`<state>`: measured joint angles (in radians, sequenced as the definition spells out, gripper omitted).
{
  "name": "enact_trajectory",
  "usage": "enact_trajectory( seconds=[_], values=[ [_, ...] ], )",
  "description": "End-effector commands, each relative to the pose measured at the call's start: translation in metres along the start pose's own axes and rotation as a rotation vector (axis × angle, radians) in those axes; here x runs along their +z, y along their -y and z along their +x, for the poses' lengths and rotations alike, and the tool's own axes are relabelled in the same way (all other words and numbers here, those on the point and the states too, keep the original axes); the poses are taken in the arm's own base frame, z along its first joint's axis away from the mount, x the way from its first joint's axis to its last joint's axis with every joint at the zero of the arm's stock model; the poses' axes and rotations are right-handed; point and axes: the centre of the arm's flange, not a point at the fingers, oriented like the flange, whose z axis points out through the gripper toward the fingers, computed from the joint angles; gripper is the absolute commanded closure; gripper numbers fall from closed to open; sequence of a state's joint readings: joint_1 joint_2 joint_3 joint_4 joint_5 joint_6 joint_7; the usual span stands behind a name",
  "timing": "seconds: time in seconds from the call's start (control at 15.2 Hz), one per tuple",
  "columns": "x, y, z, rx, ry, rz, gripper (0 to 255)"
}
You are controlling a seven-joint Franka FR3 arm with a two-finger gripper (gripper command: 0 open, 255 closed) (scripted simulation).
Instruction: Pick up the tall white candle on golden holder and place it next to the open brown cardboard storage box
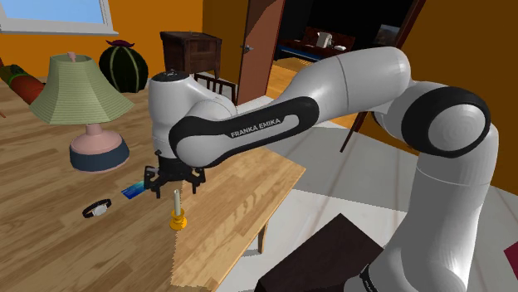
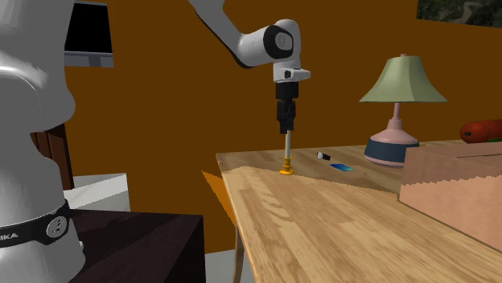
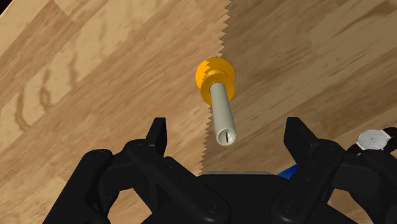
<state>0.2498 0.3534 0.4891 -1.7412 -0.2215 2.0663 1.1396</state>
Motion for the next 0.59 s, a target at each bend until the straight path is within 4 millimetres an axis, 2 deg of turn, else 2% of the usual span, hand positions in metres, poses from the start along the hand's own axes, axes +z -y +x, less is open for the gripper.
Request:
enact_trajectory(
  seconds=[0.0,0.53],
  values=[
    [0.0108,0.0004,0.0005,0.000,0.000,0.000,0],
    [0.0138,0.0004,0.0005,0.000,0.000,0.000,0]
  ],
)
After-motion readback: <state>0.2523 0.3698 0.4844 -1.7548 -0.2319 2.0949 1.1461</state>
